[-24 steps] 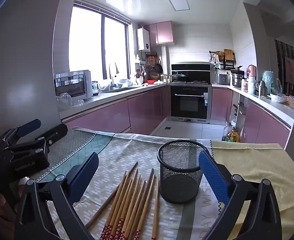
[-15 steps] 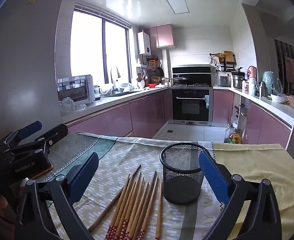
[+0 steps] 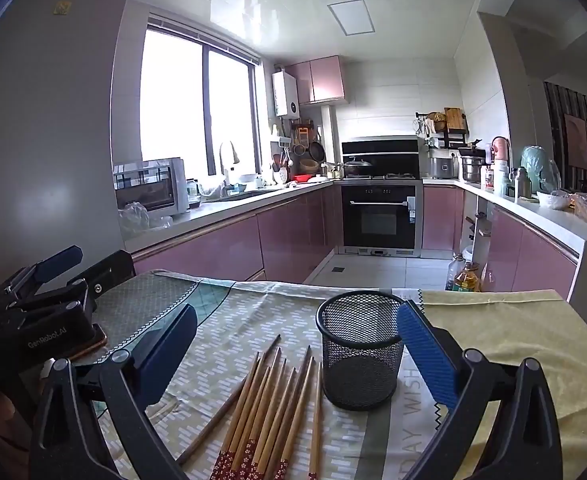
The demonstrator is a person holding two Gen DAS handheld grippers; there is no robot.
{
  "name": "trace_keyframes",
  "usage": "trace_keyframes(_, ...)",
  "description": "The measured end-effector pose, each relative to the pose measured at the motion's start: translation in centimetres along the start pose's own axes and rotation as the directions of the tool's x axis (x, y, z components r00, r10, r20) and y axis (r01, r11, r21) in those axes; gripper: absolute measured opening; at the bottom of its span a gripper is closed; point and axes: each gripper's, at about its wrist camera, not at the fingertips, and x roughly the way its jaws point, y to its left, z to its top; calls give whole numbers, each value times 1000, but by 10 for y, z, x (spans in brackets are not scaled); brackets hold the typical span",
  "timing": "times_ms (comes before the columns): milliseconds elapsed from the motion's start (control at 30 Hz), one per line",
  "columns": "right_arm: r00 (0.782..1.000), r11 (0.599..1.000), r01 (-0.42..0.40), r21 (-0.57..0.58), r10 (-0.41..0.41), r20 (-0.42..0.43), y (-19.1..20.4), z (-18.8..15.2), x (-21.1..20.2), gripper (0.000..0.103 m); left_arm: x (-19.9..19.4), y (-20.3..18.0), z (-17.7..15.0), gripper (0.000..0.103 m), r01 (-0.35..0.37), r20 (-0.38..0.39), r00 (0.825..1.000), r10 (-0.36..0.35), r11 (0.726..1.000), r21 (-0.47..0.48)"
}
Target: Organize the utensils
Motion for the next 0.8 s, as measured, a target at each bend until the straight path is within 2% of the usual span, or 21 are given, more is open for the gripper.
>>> trace_keyframes(800,1000,1000,2,2,-2,5,2,2,2,97,-2,-3,-2,97,-2,9,1000,2,1000,0)
